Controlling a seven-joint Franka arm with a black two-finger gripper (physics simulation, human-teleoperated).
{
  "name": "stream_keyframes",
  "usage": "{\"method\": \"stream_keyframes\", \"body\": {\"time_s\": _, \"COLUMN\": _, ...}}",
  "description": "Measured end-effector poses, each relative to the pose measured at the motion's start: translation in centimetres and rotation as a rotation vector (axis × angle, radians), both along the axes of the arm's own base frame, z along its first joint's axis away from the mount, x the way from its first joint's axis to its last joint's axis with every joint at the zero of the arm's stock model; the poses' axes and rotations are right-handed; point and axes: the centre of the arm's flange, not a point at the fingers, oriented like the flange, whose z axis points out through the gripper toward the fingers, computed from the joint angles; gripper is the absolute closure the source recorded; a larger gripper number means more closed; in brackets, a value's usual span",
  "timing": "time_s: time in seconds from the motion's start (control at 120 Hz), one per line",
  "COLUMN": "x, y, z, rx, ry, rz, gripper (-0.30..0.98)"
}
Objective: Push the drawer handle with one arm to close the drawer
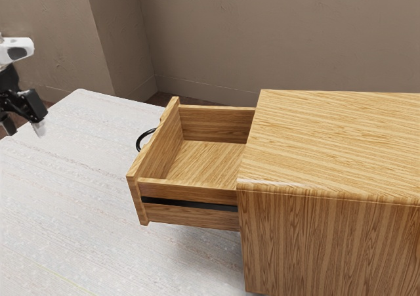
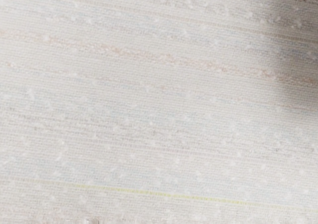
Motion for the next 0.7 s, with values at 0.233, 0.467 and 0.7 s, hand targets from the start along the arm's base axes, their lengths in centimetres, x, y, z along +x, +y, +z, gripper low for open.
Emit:
{"method": "stream_keyframes", "body": {"time_s": 0.233, "x": 4.8, "y": 0.6, "z": -6.5, "rx": 0.044, "ry": 0.043, "rz": 0.039, "gripper": 0.02}}
{"method": "stream_keyframes", "body": {"time_s": 0.467, "x": 7.1, "y": -1.1, "z": -6.7, "rx": 0.11, "ry": -0.06, "rz": -0.077, "gripper": 0.02}}
{"method": "stream_keyframes", "body": {"time_s": 0.7, "x": 7.5, "y": -2.3, "z": -9.1, "rx": 0.323, "ry": -0.054, "rz": -0.53, "gripper": 0.02}}
